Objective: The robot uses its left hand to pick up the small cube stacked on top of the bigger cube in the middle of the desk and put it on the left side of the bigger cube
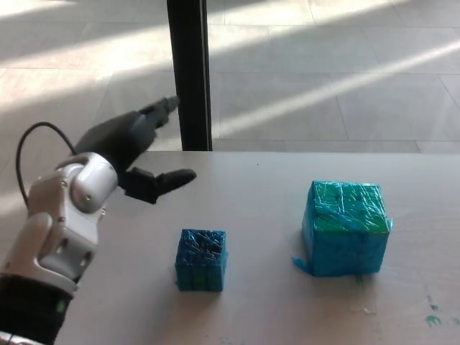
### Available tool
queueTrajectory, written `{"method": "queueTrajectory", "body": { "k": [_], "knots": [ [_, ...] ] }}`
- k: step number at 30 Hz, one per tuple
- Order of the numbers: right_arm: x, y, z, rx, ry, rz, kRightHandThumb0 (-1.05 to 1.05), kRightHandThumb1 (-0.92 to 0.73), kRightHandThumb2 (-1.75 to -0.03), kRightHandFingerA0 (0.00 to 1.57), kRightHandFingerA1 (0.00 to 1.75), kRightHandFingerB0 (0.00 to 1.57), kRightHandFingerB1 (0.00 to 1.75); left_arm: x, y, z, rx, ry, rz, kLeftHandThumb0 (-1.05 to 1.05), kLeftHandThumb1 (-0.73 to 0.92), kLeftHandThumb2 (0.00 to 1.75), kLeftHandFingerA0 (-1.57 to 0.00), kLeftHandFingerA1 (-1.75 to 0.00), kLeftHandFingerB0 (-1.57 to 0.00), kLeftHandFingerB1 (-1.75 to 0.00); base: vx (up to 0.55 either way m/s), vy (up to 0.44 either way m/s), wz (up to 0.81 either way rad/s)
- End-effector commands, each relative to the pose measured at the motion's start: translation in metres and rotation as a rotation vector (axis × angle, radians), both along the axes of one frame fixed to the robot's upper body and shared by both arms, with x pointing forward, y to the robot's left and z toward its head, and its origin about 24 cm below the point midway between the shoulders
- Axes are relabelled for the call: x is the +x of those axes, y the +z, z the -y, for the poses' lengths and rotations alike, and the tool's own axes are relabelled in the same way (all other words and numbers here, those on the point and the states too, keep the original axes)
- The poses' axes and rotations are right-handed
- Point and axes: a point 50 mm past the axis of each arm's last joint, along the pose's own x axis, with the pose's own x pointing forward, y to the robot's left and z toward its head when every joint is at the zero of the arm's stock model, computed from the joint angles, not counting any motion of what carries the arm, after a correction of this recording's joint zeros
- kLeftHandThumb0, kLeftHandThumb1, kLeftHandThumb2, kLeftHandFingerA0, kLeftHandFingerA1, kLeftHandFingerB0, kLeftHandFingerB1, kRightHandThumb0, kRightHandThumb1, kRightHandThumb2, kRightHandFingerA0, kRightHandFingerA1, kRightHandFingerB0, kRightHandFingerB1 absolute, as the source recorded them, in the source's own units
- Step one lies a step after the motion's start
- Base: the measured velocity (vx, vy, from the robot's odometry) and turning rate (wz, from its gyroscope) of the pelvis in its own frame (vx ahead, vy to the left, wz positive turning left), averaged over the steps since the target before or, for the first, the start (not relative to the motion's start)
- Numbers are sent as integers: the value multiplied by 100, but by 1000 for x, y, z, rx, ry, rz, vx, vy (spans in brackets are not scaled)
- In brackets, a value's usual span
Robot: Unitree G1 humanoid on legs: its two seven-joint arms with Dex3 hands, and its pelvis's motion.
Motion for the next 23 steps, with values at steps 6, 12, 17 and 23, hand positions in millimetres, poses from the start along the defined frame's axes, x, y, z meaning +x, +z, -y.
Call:
{"method": "queueTrajectory", "body": {
  "k": [6,12,17,23],
  "knots": [
    [-1,4,5,4,-15,-2,-39,-70,-61,61,55,57,40,-42,-17,-143,-39,333,83,-105,69,107,-1,-29,0,-4,0,0,0],
    [-7,2,6,4,-30,2,-40,-70,-61,60,53,57,40,-80,-46,-191,-83,460,22,-93,63,104,-1,-33,0,-11,0,0,1],
    [-5,3,5,-11,-4,-7,-41,-70,-61,60,54,57,40,-106,-74,-211,-264,586,-2,-87,79,66,-3,-43,0,-2,0,0,0],
    [-11,-1,6,0,-25,-21,-41,-69,-61,60,55,57,40,-138,-131,-214,-644,707,-86,-82,77,68,-56,-57,0,-6,0,0,0]
  ]
}}
